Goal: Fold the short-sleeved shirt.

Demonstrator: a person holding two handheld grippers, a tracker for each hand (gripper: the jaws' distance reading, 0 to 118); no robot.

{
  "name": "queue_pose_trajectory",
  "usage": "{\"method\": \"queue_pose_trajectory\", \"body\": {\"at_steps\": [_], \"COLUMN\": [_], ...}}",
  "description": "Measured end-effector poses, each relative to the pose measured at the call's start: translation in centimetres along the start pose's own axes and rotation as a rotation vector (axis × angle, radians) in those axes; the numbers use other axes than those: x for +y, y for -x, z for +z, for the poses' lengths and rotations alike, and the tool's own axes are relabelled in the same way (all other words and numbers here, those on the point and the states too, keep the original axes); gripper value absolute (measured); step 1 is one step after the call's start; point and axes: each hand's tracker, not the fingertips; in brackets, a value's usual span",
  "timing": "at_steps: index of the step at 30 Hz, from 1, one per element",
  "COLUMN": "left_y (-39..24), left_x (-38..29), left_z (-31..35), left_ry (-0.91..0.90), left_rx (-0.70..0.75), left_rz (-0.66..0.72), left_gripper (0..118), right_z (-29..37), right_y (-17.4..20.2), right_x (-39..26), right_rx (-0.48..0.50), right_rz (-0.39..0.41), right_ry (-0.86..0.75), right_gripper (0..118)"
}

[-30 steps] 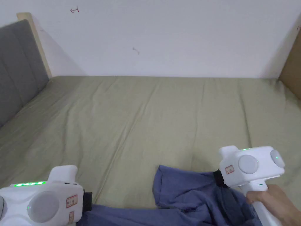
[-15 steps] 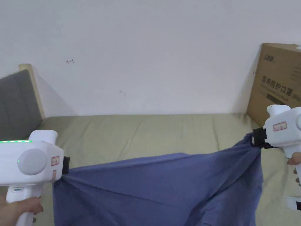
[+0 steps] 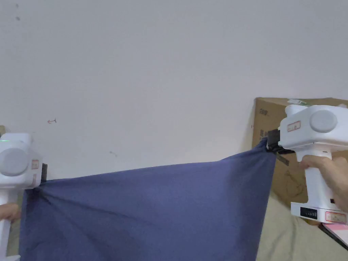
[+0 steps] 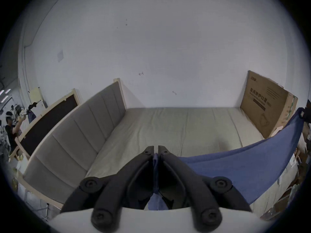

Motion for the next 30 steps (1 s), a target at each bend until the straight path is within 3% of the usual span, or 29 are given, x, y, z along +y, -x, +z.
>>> {"method": "queue_pose_trajectory", "body": {"at_steps": [1, 8, 14, 18, 25, 30], "left_y": [0.1, 0.4, 0.8, 0.4, 0.8, -0.4], "left_x": [1.2, 12.2, 20.0, 23.5, 23.6, 18.6], "left_z": [-0.4, -3.2, -3.5, -3.0, -5.0, -10.6], "left_ry": [-0.014, -0.143, -0.269, -0.338, -0.395, -0.332], "left_rx": [0.016, 0.130, 0.136, 0.185, 0.220, 0.234], "left_rz": [0.002, 0.040, 0.116, 0.068, 0.082, 0.021], "left_gripper": [3, 3, 3, 3, 3, 3], "right_z": [-2.0, -6.8, -8.0, -7.8, -8.4, -14.3], "right_y": [-0.8, 2.6, 4.8, 6.0, 7.4, 7.0], "right_x": [1.7, 11.7, 18.8, 22.3, 22.0, 17.0], "right_rx": [-0.007, -0.028, -0.031, -0.025, -0.028, -0.053], "right_rz": [0.007, 0.012, -0.030, -0.016, 0.028, 0.028], "right_ry": [-0.007, -0.125, -0.246, -0.307, -0.327, -0.202], "right_gripper": [3, 3, 3, 3, 3, 3]}}
